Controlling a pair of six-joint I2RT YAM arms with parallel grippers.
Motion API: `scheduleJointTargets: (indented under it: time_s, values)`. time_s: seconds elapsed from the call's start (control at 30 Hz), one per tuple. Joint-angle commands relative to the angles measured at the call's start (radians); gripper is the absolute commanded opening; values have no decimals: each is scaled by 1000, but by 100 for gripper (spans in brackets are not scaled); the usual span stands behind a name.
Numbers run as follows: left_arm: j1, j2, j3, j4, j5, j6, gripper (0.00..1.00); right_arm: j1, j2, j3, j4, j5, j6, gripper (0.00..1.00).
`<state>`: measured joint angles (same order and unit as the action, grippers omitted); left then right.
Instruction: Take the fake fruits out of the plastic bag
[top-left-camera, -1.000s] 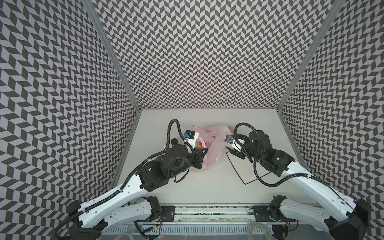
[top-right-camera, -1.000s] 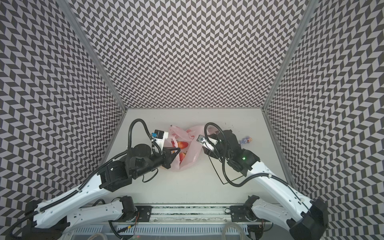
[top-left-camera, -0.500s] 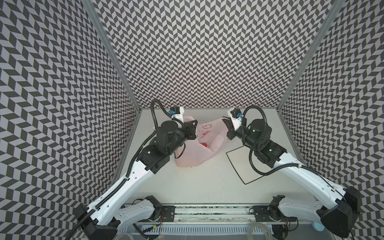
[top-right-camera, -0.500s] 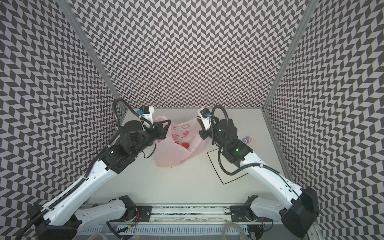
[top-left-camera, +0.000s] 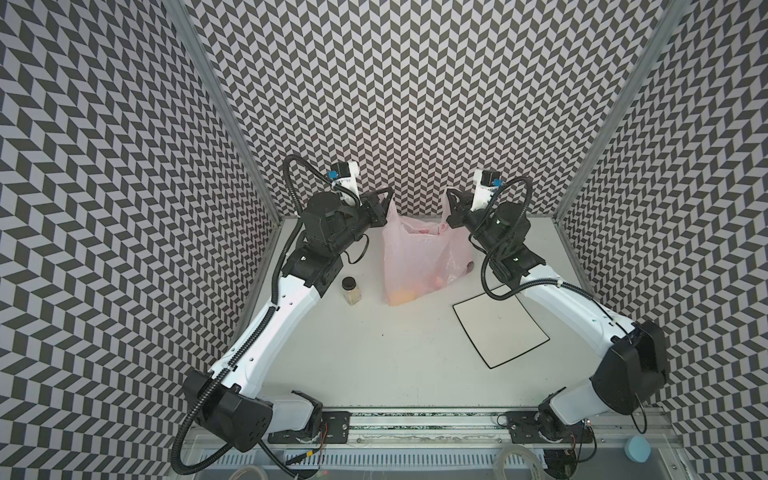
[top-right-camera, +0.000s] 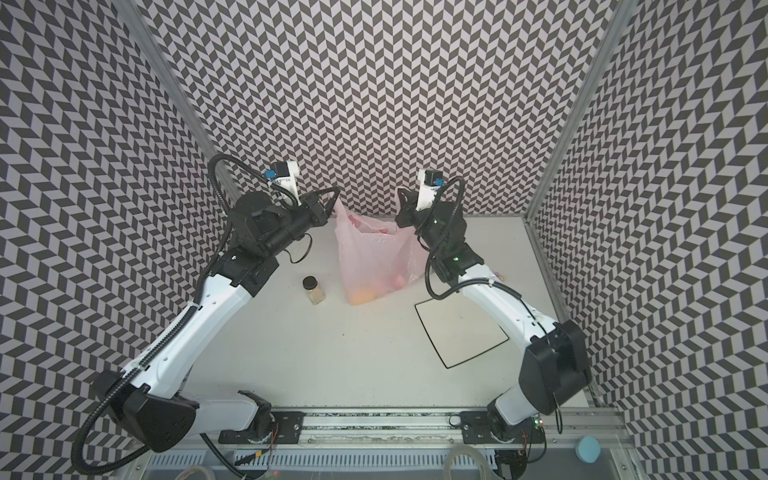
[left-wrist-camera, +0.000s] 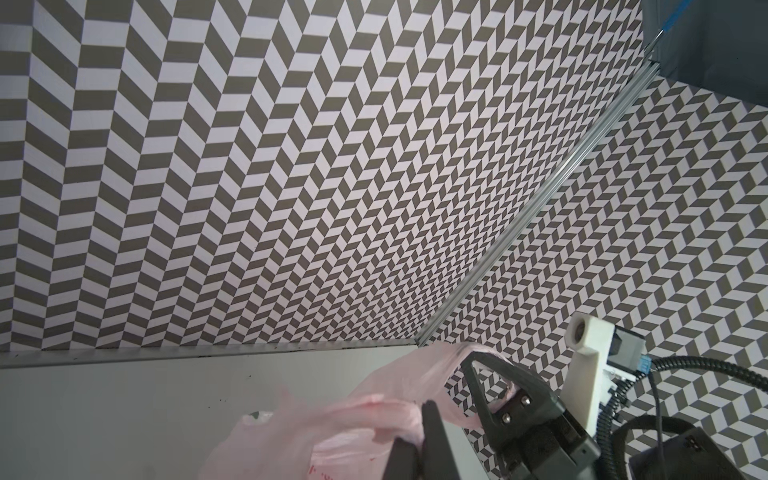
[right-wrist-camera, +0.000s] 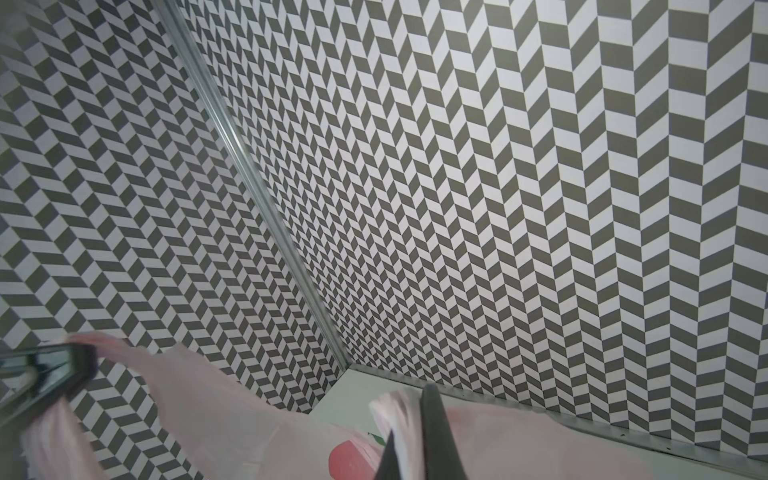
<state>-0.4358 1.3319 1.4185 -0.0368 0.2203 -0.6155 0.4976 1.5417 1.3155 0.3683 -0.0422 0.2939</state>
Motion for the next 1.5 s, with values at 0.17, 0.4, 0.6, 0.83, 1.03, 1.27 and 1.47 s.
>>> scheduleJointTargets:
  time_s: [0.17, 0.4, 0.6, 0.83, 1.03, 1.27, 1.47]
  values:
    - [1, -139, -155, 50, -6, 54, 0, 0, -69, -70, 77, -116, 63, 0]
    - [-27, -278, -432, 56, 79, 30, 0, 0, -227, -349, -42, -204, 95, 5]
    - [-166, -470, -690, 150, 52, 65, 0, -1, -412, -542, -230, -165, 162, 27]
    - [-206, -598, -840, 155, 46, 77, 0, -12, -636, -550, -578, -97, 201, 59]
    - [-210, -672, -901, 135, 29, 85, 0, -12, -819, -401, -911, -118, 96, 75]
    - [-210, -723, -948, 146, 15, 78, 0, 95, -646, -231, -904, -371, 0, 57]
    - [-212, -721, -955, 119, -2, 56, 0, 291, -413, -272, -572, -163, 55, 57]
